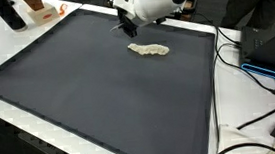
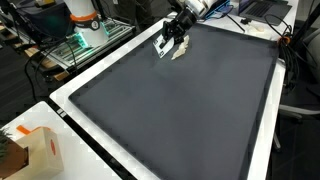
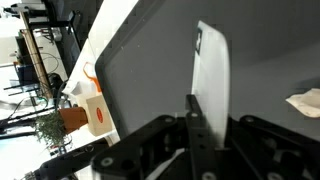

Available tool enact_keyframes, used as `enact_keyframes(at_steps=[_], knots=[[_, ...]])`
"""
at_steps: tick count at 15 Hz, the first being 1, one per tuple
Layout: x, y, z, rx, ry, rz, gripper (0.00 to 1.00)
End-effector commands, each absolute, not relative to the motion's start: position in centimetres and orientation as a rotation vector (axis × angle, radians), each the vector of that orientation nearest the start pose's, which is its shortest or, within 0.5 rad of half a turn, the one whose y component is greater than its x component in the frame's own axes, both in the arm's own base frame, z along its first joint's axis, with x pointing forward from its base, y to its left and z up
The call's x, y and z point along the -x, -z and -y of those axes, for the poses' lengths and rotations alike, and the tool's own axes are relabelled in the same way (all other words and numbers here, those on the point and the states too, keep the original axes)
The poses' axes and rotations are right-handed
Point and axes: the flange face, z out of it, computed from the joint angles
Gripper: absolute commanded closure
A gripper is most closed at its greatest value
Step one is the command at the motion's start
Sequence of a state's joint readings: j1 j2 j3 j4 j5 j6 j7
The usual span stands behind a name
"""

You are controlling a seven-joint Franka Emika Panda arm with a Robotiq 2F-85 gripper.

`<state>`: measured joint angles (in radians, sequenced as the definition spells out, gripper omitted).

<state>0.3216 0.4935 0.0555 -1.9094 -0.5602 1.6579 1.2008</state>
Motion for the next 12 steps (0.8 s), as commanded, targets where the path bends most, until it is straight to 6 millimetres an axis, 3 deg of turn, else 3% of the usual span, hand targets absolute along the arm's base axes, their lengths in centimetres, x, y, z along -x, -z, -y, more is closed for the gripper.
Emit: enact_keyframes(at_steps=[1,12], knots=[[-52.27,-21.22,-15.58,-2.186,0.193,0.526,0.99],[-51.96,-21.75,-16.19,-2.226,0.220,0.314,0.99]])
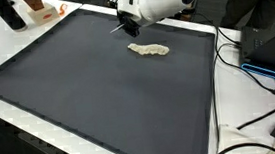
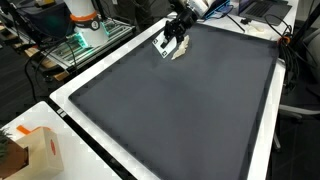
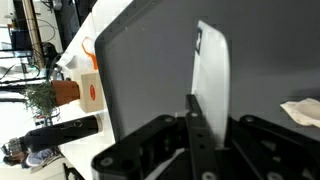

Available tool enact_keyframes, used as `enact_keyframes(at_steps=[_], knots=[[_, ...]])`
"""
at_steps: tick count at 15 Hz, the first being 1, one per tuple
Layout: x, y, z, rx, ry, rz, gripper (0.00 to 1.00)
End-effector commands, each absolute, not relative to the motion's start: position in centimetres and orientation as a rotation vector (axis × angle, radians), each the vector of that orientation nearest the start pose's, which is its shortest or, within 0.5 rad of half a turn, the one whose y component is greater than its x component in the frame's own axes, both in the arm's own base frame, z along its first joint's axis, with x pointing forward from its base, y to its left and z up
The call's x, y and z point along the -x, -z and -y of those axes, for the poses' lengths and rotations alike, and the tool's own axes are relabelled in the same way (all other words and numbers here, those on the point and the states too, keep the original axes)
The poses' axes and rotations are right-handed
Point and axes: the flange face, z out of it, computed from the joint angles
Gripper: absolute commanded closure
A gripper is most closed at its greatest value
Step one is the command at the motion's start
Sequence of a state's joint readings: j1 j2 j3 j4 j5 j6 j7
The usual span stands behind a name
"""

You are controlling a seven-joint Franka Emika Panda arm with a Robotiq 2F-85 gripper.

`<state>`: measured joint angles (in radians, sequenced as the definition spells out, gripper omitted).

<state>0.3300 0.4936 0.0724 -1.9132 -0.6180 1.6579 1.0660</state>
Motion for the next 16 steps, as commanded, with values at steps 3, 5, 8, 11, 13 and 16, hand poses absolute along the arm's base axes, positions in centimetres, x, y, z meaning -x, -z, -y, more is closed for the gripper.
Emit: enact_keyframes(at_steps=[3,5,8,11,13,16], knots=[[-51.7,-22.4,-16.8,-2.274,0.241,0.225,0.99],[-51.6,-23.1,-17.2,-2.312,0.263,0.142,0.99],[-51.5,-24.4,-17.7,-2.378,0.284,0.004,0.99],[-51.5,-26.0,-18.0,-2.460,0.301,-0.140,0.99],[-51.3,-27.0,-17.9,-2.510,0.316,-0.222,0.99],[-51.0,-28.6,-17.6,-2.610,0.347,-0.342,0.99]])
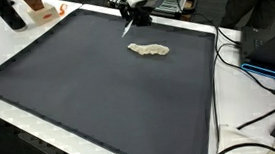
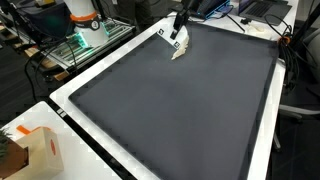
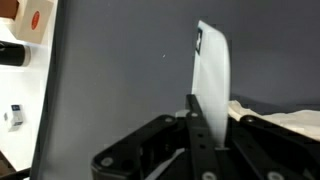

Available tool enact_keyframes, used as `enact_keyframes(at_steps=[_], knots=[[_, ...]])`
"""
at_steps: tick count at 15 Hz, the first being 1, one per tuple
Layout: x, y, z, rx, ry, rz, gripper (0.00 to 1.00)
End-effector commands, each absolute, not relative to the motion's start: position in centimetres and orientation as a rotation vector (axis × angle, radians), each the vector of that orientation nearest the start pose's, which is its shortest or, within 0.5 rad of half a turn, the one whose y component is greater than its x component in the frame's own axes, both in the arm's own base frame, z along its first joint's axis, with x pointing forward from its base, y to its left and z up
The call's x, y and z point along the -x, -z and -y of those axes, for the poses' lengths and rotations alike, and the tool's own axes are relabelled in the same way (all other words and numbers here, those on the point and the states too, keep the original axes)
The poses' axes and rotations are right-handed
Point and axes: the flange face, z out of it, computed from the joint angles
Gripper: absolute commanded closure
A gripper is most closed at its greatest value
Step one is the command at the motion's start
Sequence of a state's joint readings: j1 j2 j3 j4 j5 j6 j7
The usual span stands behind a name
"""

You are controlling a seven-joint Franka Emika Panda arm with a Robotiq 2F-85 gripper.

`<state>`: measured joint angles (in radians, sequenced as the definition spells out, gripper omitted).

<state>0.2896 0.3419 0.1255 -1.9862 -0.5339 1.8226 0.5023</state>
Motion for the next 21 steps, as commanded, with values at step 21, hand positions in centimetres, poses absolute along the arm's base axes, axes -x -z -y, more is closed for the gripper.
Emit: enact_keyframes(at_steps=[21], knots=[[-53.0,-32.4,-11.8,-3.248,0.217,-0.743,0.99]])
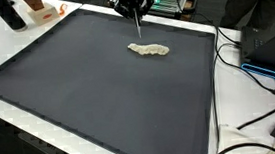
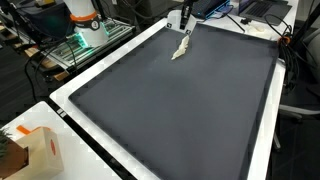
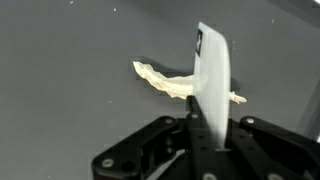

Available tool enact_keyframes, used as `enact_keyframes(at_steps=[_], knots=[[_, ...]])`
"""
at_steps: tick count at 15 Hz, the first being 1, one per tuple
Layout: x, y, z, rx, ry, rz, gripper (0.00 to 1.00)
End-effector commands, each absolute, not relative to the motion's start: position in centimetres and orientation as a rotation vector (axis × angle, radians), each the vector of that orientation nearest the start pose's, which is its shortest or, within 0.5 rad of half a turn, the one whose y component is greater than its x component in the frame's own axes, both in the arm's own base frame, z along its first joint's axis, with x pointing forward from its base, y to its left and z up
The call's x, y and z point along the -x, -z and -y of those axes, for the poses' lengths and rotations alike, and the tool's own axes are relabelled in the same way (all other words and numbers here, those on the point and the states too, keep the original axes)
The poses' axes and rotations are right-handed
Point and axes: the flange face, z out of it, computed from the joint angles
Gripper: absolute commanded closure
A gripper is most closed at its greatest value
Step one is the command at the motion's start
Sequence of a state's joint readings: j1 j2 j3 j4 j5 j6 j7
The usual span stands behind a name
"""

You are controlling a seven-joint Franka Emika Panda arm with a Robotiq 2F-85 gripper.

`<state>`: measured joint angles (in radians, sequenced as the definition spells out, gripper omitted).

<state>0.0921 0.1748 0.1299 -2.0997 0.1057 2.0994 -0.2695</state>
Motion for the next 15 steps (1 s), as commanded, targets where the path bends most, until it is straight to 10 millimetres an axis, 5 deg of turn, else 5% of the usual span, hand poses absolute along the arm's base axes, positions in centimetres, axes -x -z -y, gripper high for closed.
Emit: enact_keyframes(at_steps=[1,15], knots=[[-53.0,-32.2,-11.5,2.835,-0.179,0.655,0.99],[-52.3,-28.5,-7.2,2.470,-0.117,0.618,0.99]])
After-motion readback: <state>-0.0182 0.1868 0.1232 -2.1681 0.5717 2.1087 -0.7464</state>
